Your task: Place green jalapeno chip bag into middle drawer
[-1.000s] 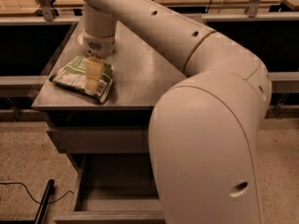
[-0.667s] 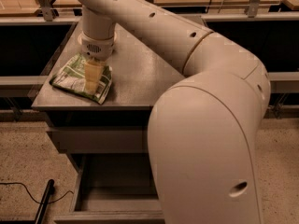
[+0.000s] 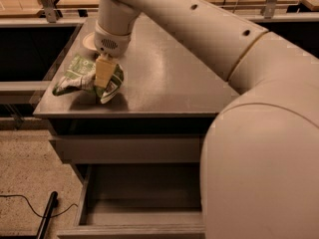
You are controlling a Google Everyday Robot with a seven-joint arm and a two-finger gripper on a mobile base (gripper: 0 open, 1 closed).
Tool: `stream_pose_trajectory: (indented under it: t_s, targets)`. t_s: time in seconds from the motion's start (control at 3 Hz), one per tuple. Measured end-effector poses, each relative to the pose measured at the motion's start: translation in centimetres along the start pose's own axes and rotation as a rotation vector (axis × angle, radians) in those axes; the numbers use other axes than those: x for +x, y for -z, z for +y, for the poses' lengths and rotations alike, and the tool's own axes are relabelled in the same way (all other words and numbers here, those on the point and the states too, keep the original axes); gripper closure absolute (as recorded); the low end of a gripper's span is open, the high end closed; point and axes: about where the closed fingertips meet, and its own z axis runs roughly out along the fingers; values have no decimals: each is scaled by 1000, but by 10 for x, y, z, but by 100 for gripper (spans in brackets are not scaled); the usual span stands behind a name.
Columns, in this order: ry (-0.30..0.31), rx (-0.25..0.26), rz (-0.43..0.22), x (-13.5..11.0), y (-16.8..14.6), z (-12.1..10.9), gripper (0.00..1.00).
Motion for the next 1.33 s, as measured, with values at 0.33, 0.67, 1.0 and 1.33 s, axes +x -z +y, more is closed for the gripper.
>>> stream_pose_trajectory:
  t_s: [0.33,0.67,1.0,1.33]
  targets:
    - [29,110,-101,23,54,11,100]
    - [-2,227,-109,78,89,36,100]
    - [-71,306,-18,171,78,74,100]
    - [-110,238,93,236,20,111,100]
